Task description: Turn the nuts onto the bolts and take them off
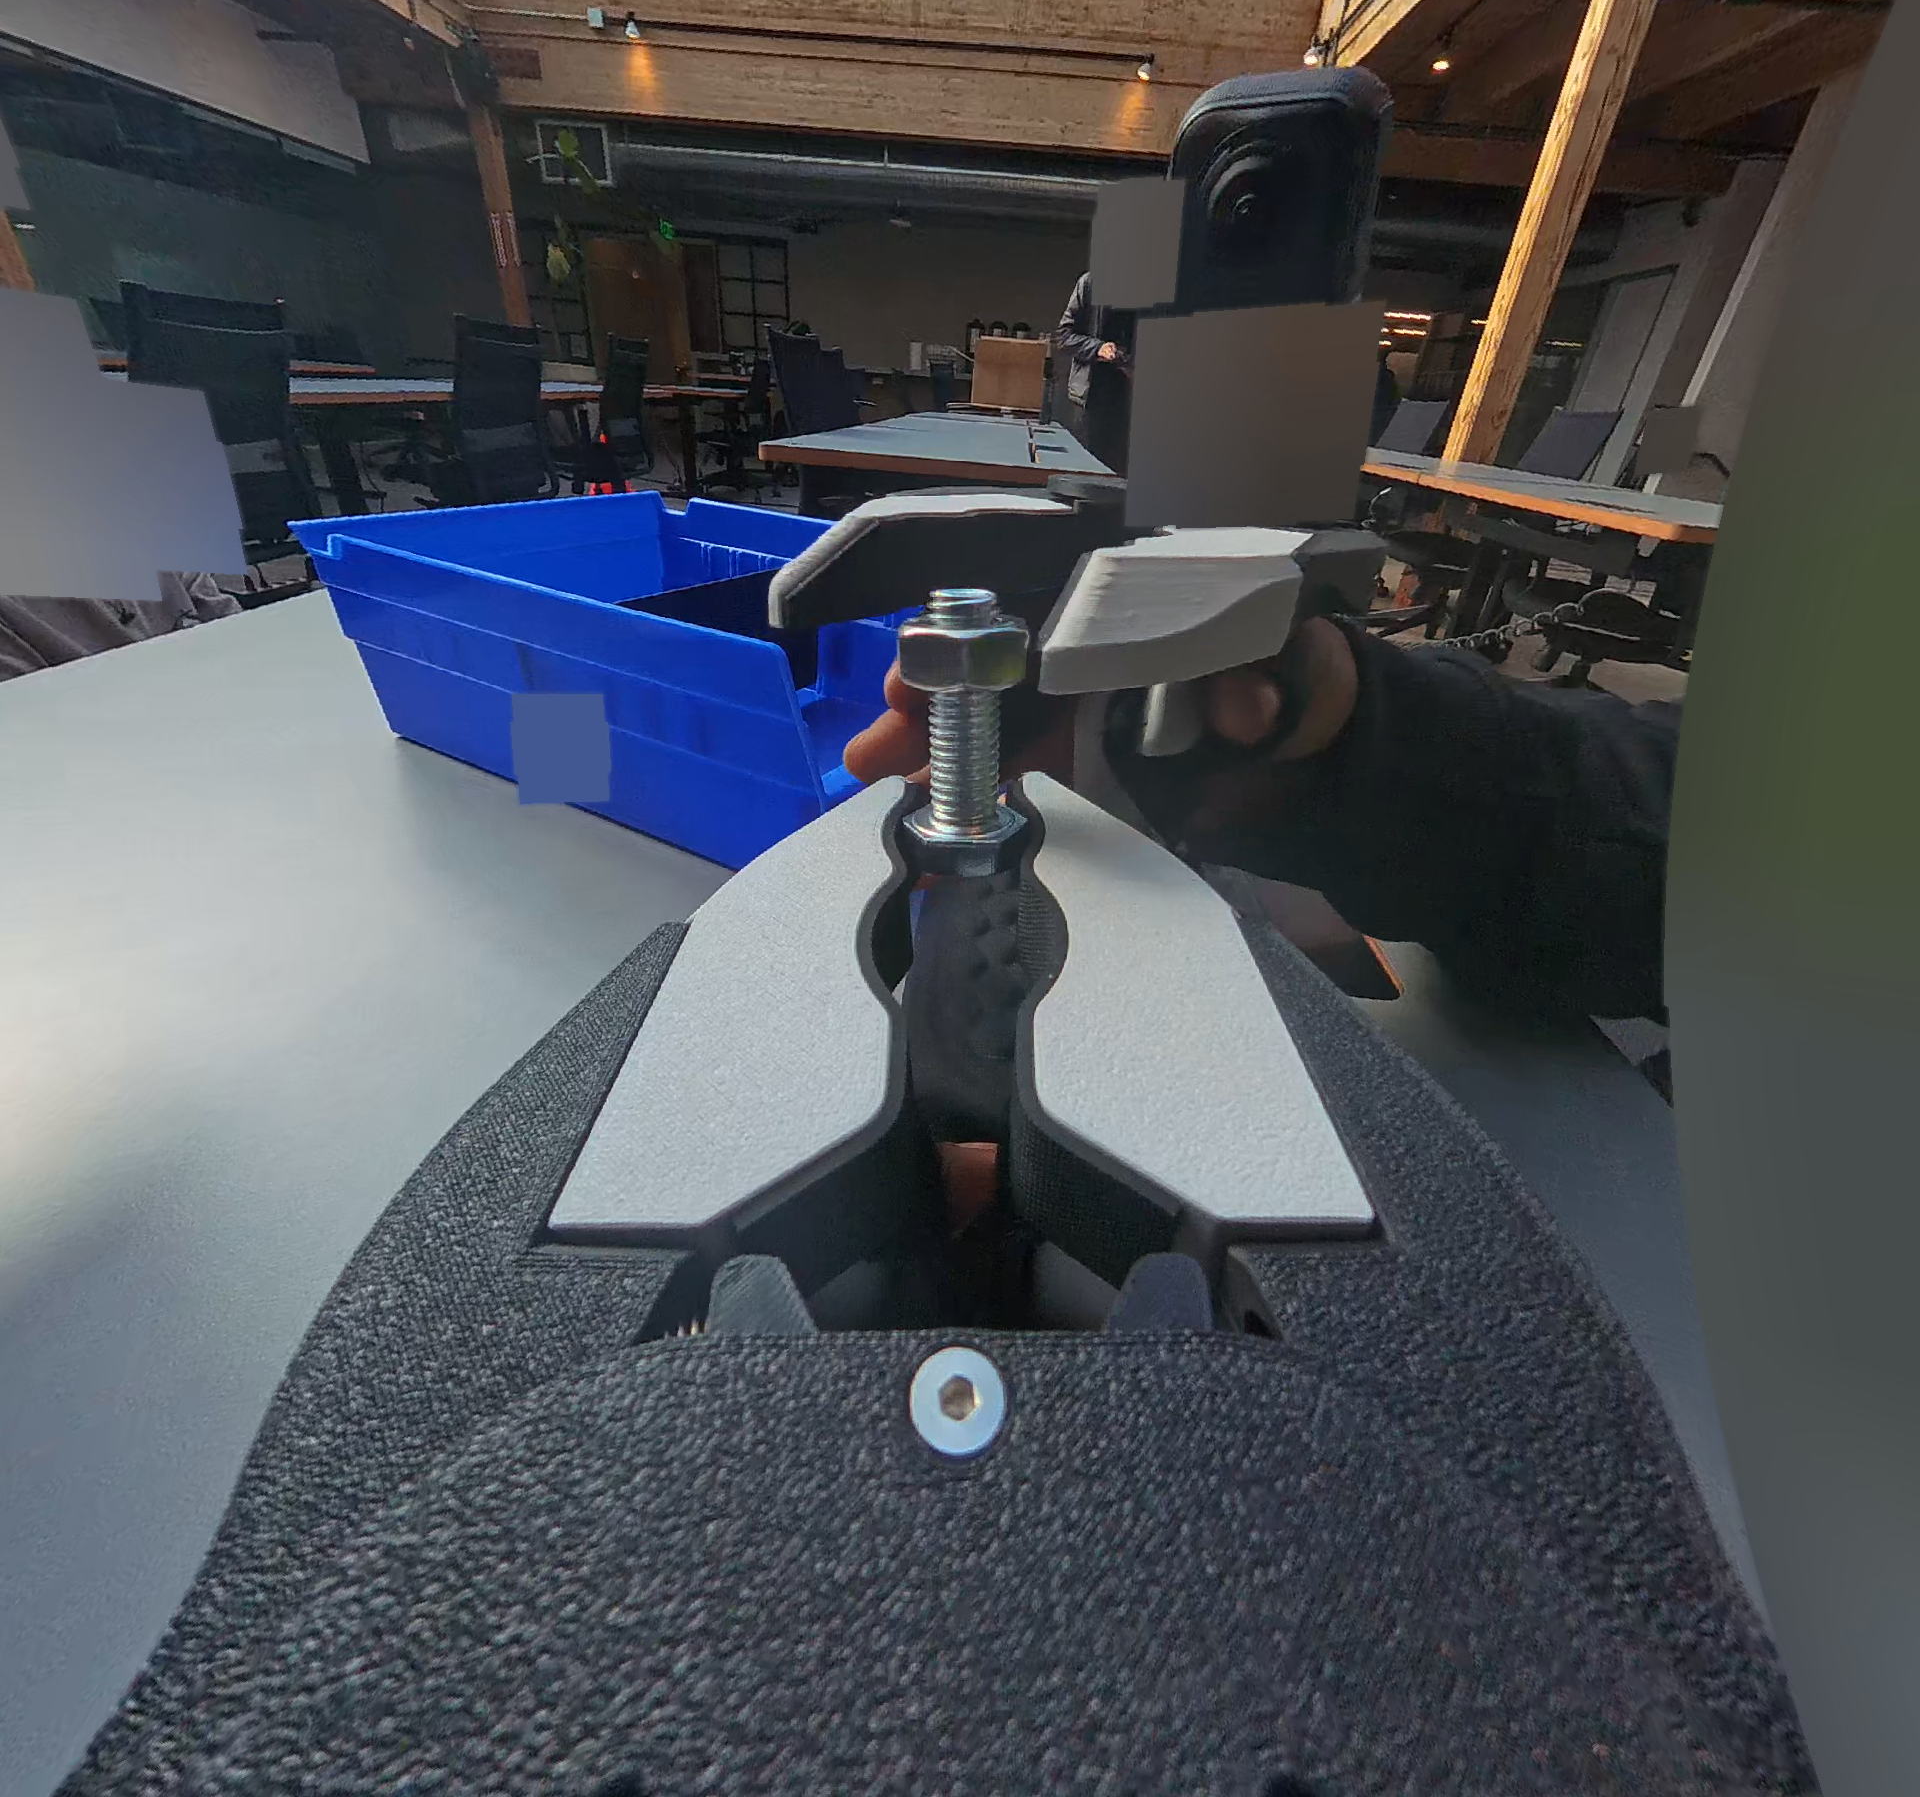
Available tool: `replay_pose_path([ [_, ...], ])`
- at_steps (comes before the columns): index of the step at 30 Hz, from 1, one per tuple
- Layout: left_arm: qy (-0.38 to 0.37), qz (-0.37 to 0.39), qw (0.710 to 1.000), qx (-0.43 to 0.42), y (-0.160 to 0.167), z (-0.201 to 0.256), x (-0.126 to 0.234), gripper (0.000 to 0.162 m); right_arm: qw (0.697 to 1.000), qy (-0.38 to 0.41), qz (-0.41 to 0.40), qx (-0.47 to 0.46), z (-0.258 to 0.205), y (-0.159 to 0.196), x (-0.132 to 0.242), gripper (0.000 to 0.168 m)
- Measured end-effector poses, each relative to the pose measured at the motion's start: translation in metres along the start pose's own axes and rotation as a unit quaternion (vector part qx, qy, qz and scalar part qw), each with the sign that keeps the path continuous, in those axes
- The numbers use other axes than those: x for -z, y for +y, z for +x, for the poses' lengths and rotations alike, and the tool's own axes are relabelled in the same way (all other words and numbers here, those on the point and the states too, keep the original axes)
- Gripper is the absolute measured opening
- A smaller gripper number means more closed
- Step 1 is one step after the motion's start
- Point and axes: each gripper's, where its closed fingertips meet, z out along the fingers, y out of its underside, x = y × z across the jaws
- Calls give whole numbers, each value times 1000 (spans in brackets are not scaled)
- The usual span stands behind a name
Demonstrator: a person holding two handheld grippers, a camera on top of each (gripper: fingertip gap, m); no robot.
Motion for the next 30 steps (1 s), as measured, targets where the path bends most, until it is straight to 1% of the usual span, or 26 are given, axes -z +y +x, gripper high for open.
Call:
replay_pose_path([
  [3, -1, 2, 1000, 1, -1, -1, 0, 15, 1000, -7, -2, 9, -2, 0, 4, 28],
  [6, -1, 4, 1000, 2, -1, -1, 1, 15, 1000, -2, -1, 17, 0, -2, 7, 7],
  [7, -1, 2, 1000, 0, -1, 0, 0, 15, 1000, -1, 1, 19, 1, -2, 8, 3],
  [10, -1, 2, 1000, 0, -1, 0, 0, 15, 1000, 4, -1, 22, 3, -2, 9, 2],
  [12, -1, 4, 1000, 1, -1, -1, 1, 15, 1000, 1, 3, 20, 3, -4, 10, 5],
  [13, -1, 3, 1000, 1, -1, -1, 1, 15, 1000, -4, 8, 15, 1, -5, 10, 12],
  [16, -1, 1, 1000, -1, 0, 0, 0, 15, 1000, -17, 9, -10, -3, -3, 5, 49],
  [17, 0, 1, 1000, -1, -1, 0, 0, 15, 1000, -14, 4, -15, -2, -1, 2, 58],
  [18, -1, 1, 1000, -1, -1, 0, 0, 15, 1000, -10, 1, -16, -2, 1, -2, 63],
  [20, -1, 0, 1000, -2, 0, 0, 0, 15, 1000, -6, 1, -11, -1, 2, -9, 65],
  [24, -1, -1, 1000, -4, 0, 0, 0, 15, 1000, -6, 1, -14, -2, 3, -21, 62],
  [30, -1, 0, 1000, -3, 0, 0, 0, 15, 1000, 5, -2, 0, 1, 3, -16, 48],
])
